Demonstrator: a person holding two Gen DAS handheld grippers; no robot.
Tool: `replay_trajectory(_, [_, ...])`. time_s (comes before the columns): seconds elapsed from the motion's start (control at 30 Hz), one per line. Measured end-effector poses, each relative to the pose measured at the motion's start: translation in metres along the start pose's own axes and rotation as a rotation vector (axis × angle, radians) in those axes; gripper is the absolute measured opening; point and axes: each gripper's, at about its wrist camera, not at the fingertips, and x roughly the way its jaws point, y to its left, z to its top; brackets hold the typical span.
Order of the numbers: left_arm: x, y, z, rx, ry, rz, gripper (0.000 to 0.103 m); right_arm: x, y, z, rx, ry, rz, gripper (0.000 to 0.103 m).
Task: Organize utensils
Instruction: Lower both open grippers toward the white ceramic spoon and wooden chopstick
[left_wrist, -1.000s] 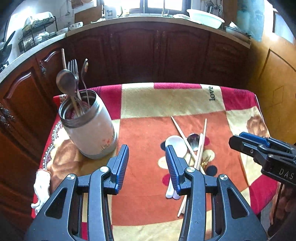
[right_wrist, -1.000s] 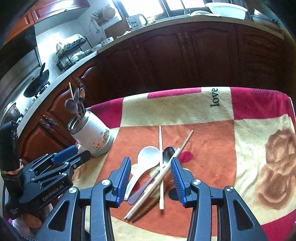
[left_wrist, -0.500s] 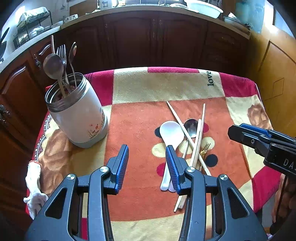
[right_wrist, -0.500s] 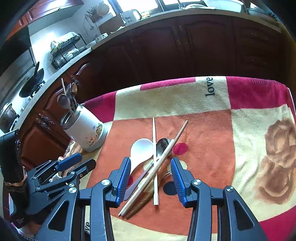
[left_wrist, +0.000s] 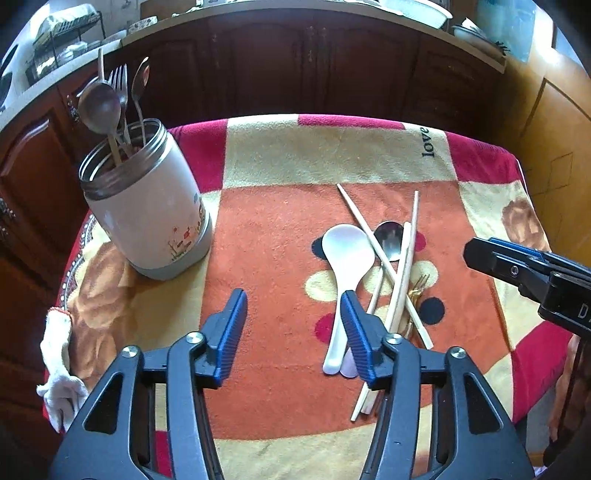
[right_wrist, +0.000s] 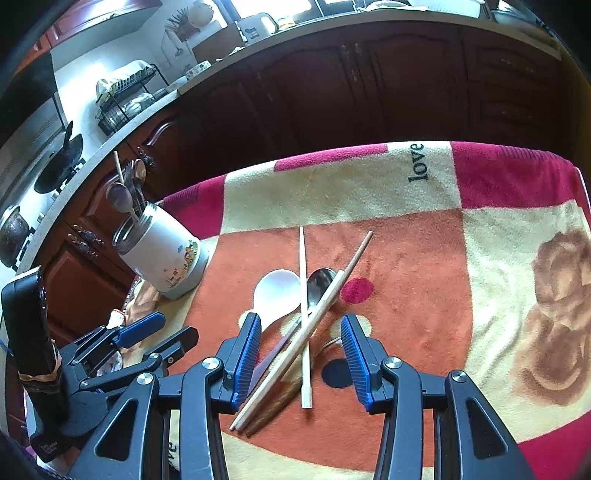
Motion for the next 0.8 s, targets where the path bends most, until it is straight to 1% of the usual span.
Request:
replay_trajectory(0.03, [0.003,0.003,0.000,-0.013,0.003,-0.002,0.058,0.001,-0.001,0.000,0.003,0.002,-0.004,0.043])
replay_trajectory(0.1, [0.010,0.010,-0.002,-0.035,0.009,-0.007,0.058,0.005,-0.006,-0.001,0.016,0.005,-0.010,0.043])
replay_trajectory(0.2, [0.021,0.019,-0.005,-0.066,0.015,0.004,0.058,0.010,-0.013,-0.003,0.032,0.011,-0.028,0.043])
replay_trajectory(0.33, [0.038,0.031,-0.012,-0.111,0.042,0.016,0.058,0.018,-0.024,-0.004,0.060,0.030,-0.042,0.043])
replay_trajectory(0.4, [0.042,0.034,-0.013,-0.121,0.049,0.019,0.058,0.019,-0.026,-0.003,0.064,0.032,-0.045,0.043])
replay_trajectory(0.63, [0.045,0.039,-0.009,-0.130,0.035,0.027,0.058,0.028,-0.033,0.001,0.078,0.039,-0.049,0.044])
replay_trajectory(0.8, [0.045,0.038,-0.006,-0.135,0.037,0.006,0.058,0.037,-0.036,0.003,0.079,0.044,-0.024,0.044])
